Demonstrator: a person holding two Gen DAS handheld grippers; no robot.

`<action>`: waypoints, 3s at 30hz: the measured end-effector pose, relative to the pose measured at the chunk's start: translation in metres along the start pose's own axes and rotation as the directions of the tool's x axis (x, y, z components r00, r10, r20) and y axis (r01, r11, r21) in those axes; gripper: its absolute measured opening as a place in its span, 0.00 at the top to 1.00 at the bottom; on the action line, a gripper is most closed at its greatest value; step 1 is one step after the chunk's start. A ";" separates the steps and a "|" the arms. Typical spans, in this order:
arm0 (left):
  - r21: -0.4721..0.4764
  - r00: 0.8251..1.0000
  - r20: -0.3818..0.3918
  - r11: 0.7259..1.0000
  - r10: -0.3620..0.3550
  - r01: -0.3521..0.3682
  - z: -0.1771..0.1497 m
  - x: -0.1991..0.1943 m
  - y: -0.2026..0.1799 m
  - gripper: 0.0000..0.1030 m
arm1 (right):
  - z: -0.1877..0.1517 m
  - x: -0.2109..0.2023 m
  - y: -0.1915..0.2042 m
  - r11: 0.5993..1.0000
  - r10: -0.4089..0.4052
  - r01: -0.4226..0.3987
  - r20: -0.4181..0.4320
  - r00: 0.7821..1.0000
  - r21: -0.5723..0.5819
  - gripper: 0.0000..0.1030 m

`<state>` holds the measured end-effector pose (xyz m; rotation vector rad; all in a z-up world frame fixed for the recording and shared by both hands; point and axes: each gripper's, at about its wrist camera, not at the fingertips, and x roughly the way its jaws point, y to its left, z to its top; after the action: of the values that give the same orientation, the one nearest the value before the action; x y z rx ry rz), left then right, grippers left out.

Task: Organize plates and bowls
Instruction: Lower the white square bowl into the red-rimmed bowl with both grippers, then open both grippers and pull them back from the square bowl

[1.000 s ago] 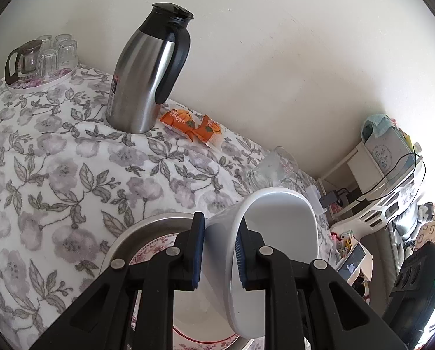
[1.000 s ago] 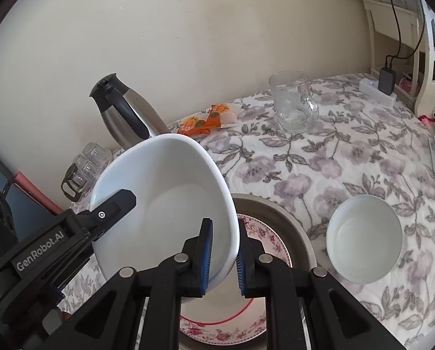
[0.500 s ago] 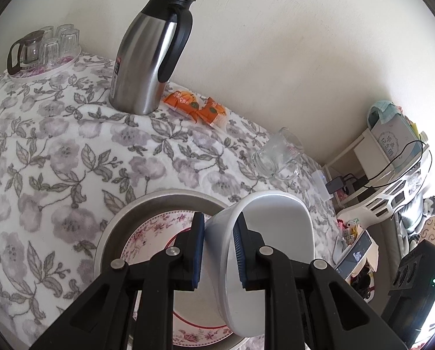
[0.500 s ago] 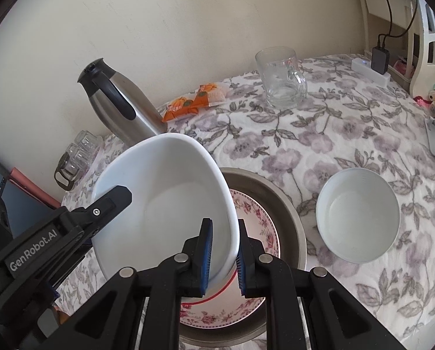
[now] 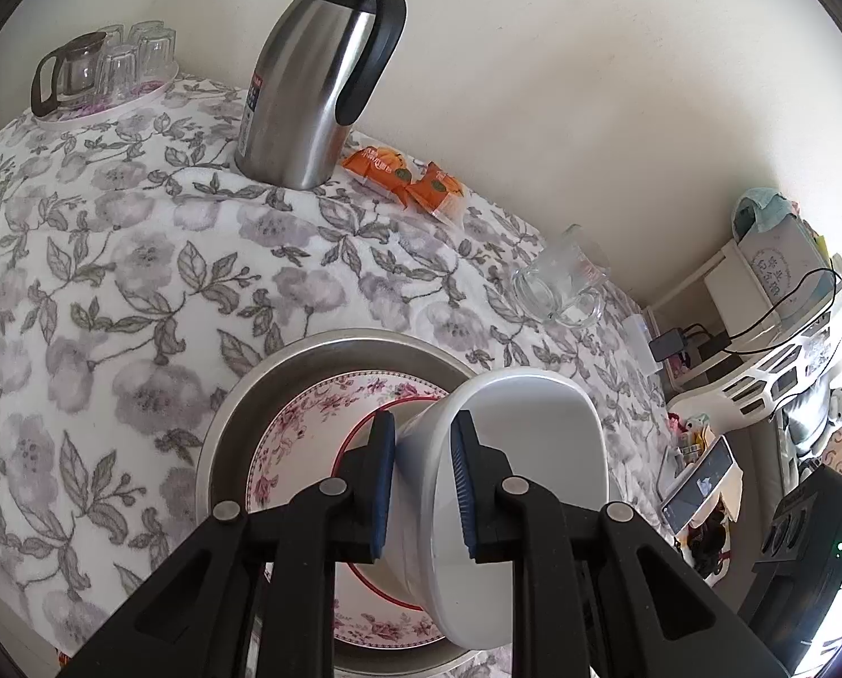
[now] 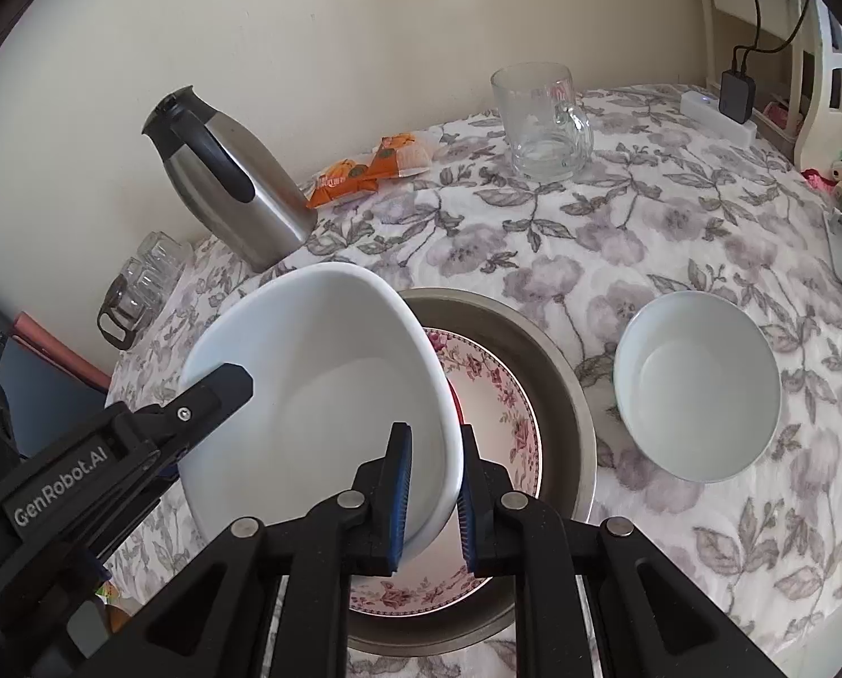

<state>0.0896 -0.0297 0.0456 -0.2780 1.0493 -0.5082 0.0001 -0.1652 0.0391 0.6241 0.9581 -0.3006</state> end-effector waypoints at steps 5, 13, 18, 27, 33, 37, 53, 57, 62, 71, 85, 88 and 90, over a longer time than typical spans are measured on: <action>-0.002 1.000 -0.010 1.000 0.010 -0.010 -0.002 0.002 0.001 0.80 | -0.001 0.003 0.000 1.000 -0.003 0.003 -0.012 1.000 -0.001 0.84; -0.022 0.999 -0.036 1.000 0.020 -0.021 -0.002 0.009 0.008 0.80 | 0.000 0.006 0.000 1.000 0.004 -0.004 -0.019 1.000 0.001 0.82; -0.032 0.999 -0.041 0.999 0.023 -0.024 -0.002 0.011 0.011 0.80 | 0.001 0.007 0.001 1.000 0.000 0.000 -0.019 1.000 -0.001 0.81; -0.048 0.999 -0.051 0.999 0.019 -0.022 -0.001 0.014 0.017 0.80 | 0.003 0.006 0.001 1.000 -0.007 0.007 -0.018 1.000 -0.003 0.81; -0.047 0.999 -0.051 0.999 0.020 -0.022 -0.001 0.013 0.016 0.80 | 0.003 0.006 0.000 1.000 -0.004 0.004 -0.017 1.000 0.001 0.81; -0.047 0.999 -0.049 0.999 0.018 -0.020 -0.001 0.012 0.016 0.80 | 0.003 0.005 0.000 1.000 -0.002 0.002 -0.014 1.000 0.003 0.81; -0.041 1.000 -0.021 0.999 0.015 -0.016 0.003 0.001 0.014 0.80 | 0.005 -0.006 -0.001 1.000 0.015 -0.015 0.010 1.000 0.007 0.81; -0.023 0.999 0.002 0.999 0.038 -0.038 0.004 -0.006 0.011 0.80 | 0.006 -0.008 -0.002 1.000 0.019 -0.019 0.017 1.000 0.008 0.81; -0.009 0.996 0.026 0.997 0.081 -0.080 0.006 -0.012 0.009 0.78 | 0.006 -0.013 -0.003 1.000 0.025 -0.025 0.030 0.999 0.012 0.81; 0.001 0.974 0.075 0.977 0.212 -0.212 0.009 -0.024 0.011 0.45 | 0.008 -0.017 -0.008 1.000 -0.020 0.020 0.058 0.998 0.013 0.75; -0.001 0.932 0.071 0.934 0.356 -0.357 0.009 -0.018 0.021 0.19 | 0.008 -0.009 -0.007 0.993 -0.111 0.114 0.059 0.992 -0.039 0.32; 0.014 0.920 0.079 0.922 0.385 -0.387 0.009 -0.018 0.021 0.17 | 0.008 -0.007 -0.007 0.991 -0.122 0.125 0.060 0.991 -0.049 0.25; 0.022 0.917 0.077 0.919 0.392 -0.394 0.009 -0.016 0.021 0.17 | 0.008 -0.007 -0.007 0.990 -0.129 0.132 0.062 0.990 -0.053 0.22</action>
<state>0.0966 -0.0038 0.0523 -0.0458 0.9933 -0.1522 -0.0022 -0.1759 0.0455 0.4987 0.9500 -0.4045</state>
